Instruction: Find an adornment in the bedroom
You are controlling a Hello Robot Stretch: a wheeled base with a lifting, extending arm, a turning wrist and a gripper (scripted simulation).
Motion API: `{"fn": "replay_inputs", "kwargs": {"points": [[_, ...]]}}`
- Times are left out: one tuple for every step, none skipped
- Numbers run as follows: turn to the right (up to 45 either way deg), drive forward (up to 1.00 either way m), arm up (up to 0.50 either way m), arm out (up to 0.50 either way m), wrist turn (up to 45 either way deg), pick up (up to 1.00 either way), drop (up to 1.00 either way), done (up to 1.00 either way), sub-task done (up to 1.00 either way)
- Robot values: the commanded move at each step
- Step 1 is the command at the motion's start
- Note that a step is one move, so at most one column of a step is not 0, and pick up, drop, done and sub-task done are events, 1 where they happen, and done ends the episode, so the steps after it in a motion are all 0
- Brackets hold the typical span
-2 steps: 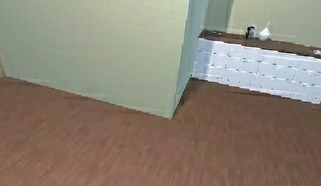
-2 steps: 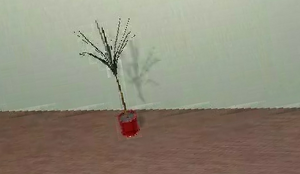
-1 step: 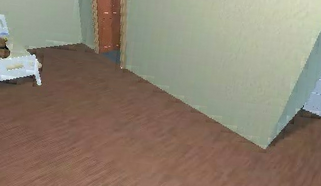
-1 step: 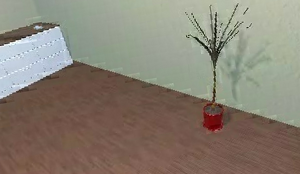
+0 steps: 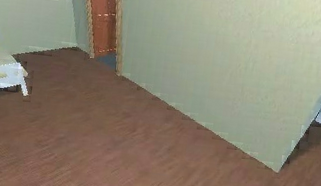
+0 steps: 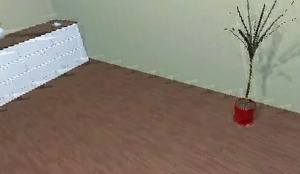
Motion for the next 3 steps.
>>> {"fn": "replay_inputs", "kwargs": {"points": [[45.0,0.0,0.0,0.0,0.0,0.0,0.0,0.0,0.0],[6.0,0.0,0.0,0.0,0.0,0.0,0.0,0.0,0.0],[0.0,0.3,0.0,0.0,0.0,0.0,0.0,0.0,0.0]]}}
